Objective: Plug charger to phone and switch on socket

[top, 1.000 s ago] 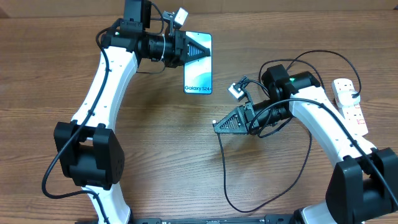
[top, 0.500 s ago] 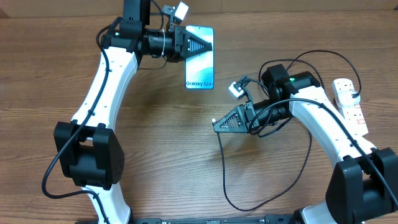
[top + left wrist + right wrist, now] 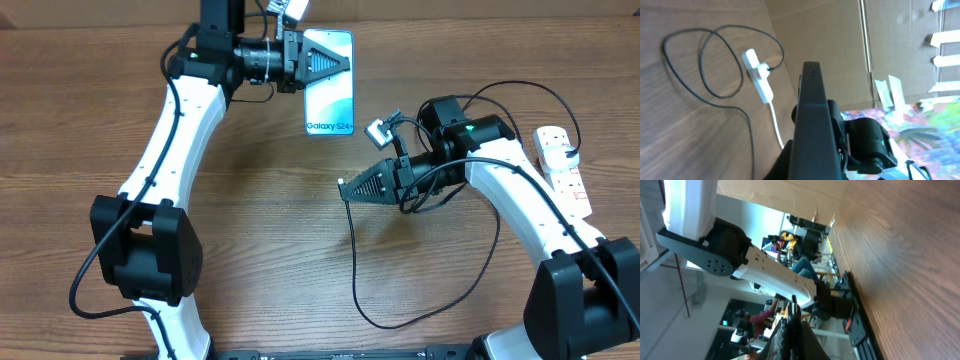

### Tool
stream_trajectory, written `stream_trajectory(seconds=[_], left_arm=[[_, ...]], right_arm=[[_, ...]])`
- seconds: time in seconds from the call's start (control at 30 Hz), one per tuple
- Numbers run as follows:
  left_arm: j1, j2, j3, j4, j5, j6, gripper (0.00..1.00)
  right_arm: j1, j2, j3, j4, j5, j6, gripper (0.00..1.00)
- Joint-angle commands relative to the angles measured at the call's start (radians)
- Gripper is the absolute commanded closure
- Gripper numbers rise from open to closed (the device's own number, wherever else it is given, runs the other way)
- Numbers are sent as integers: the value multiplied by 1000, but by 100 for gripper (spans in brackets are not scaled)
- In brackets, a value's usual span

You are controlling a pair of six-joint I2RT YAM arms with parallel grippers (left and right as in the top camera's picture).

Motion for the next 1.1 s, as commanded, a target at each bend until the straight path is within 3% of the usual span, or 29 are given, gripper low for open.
stream_trajectory(seconds=[0.0, 0.17, 0.53, 1.07], left_arm=[[-23, -11, 3, 8, 37, -91, 96], [-30, -11, 3, 10, 38, -111, 96], [-31, -11, 3, 11, 47, -133, 96], [-37, -11, 3, 17, 16, -133, 96]], right_arm=[[5, -8, 10, 67, -49, 93, 96], [2, -8, 10, 193, -49, 204, 96], [-32, -8, 10, 266, -48, 245, 96], [-40, -8, 10, 507, -30, 486, 96]])
